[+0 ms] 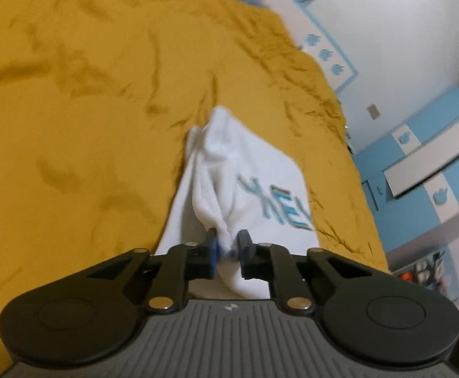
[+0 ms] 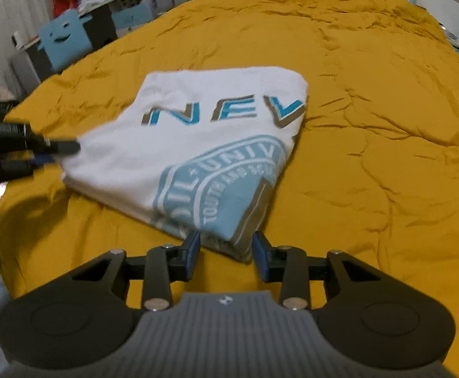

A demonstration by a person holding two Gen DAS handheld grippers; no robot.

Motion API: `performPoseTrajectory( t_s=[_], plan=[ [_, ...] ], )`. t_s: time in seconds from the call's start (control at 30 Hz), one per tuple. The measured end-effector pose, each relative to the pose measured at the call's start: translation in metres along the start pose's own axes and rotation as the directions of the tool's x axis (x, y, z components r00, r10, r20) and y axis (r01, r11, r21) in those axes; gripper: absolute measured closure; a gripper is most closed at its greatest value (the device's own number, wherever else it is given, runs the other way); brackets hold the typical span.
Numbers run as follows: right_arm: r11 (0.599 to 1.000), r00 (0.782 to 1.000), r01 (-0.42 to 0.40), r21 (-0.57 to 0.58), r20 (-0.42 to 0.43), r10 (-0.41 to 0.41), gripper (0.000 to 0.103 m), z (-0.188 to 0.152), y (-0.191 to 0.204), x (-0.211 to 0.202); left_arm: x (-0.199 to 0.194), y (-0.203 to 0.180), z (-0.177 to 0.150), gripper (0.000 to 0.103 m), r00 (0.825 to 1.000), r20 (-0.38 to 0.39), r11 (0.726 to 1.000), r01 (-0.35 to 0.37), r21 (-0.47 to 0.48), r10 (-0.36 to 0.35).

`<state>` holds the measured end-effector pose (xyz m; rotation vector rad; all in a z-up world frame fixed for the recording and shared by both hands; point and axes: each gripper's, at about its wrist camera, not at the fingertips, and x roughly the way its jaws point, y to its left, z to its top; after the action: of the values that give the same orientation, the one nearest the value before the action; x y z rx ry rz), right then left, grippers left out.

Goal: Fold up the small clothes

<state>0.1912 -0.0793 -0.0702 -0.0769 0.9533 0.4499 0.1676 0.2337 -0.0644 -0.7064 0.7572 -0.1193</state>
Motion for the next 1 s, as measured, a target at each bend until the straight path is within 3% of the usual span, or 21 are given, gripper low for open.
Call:
performPoseTrajectory(
  t_s=[0.13,0.2,0.3,0.4,0.53,0.67,0.87,1.0],
  plan=[
    [0.999,0.999,0.043,-0.020,0.017,-0.043,0.068,-0.001,0.005,0.008,-0.019,-0.025,0.005,0.092,0.999,0.054,0.995,-0.006,0.105,0.000],
    [0.999,0.998,0.054,-0.008,0.010,-0.054,0.070,0.002,0.002,0.011,-0.016,-0.025,0.005,0.092,0.998,0.041,0.990,-0.056,0.132,0.051],
    [0.998,0.998,0.057,0.011,-0.007,-0.057,0.091,0.000,-0.003,0.013,0.002,-0.007,-0.003,0.092,0.988,-0.015,0.979,-0.152,0.136,0.155],
    [0.999,1.000,0.018,0.045,0.017,-0.019,0.102,-0.001,-0.010,0.002,0.010,0.007,-0.008,0.092,0.985,-0.046,0.983,-0.159,0.096,0.164],
    [0.999,0.999,0.015,0.043,0.037,-0.017,0.103,0.004,-0.011,-0.015,0.001,-0.002,-0.002,0.092,0.984,-0.032,0.975,-0.169,0.145,0.175],
    [0.999,0.999,0.020,0.036,-0.037,-0.019,0.103,0.001,-0.013,0.000,0.015,0.006,-0.005,0.091,0.969,-0.099,0.966,-0.211,0.152,0.227],
    [0.997,0.993,-0.003,0.076,-0.114,0.012,0.103,-0.022,-0.024,0.036,0.034,-0.002,-0.033,0.088,0.939,-0.064,0.896,-0.302,0.326,0.339],
    [0.999,0.994,0.008,0.042,-0.110,-0.004,0.103,-0.024,-0.022,0.039,0.033,-0.003,-0.033,0.084,0.932,-0.073,0.893,-0.316,0.322,0.356]
  ],
)
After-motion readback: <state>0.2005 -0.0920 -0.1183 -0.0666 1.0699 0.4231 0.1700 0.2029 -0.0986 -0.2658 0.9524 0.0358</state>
